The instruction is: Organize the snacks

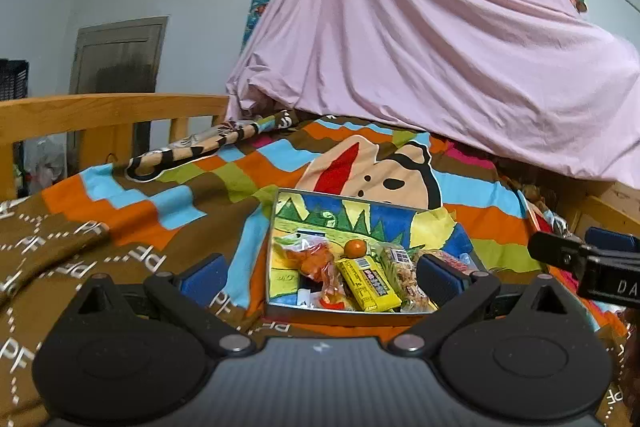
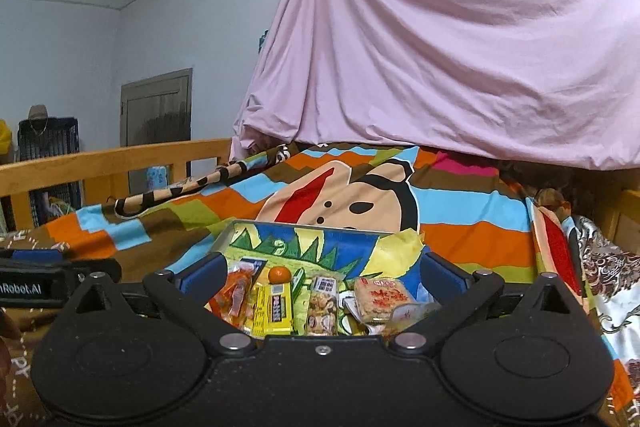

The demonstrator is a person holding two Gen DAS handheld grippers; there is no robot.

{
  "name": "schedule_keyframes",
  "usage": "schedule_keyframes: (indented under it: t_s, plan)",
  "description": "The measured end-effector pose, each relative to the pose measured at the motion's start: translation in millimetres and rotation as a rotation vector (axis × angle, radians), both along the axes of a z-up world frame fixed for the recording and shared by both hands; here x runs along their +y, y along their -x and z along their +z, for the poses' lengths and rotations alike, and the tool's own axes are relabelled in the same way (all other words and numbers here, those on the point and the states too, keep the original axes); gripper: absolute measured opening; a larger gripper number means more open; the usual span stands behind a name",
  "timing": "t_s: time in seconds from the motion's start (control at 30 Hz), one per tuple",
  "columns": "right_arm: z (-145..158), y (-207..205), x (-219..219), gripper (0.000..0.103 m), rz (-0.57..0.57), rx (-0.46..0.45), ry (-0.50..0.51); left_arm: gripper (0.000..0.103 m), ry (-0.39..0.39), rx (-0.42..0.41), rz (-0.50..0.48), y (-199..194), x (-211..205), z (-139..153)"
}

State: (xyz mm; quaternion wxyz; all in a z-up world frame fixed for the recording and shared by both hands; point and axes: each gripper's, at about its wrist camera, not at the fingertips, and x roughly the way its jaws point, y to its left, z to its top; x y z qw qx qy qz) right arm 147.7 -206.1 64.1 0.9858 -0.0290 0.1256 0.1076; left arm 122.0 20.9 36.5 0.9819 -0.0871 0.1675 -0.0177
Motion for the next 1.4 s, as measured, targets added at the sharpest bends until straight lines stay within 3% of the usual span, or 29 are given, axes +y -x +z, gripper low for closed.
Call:
schedule_keyframes:
  t_s: [0.3,0.87,1.03,1.4]
  plan:
    - [6.6,35.1,3.5,0.102,-0.013,-0.010,0.036,0.103,-0.009,-0.016,0.000,31.0,0.6,1.5]
    - [-26.8,92.9,-11.8,0.102,-0.021,0.125,0.041,0.103,-0.057,0.107,0.004,73.9,-20.2,-14.3]
    - [-36.8,97.8,-12.7,0.102,-0.005,0.150,0.034,0.103,-0.048,0.163,0.024,76.8,-20.9,-24.3]
    - [-49.8,90.6,-16.8,0.102,-0.020,0.206,-0.006,0.103,-0.053,0.203,0.053,81.6,-18.4,-37.5]
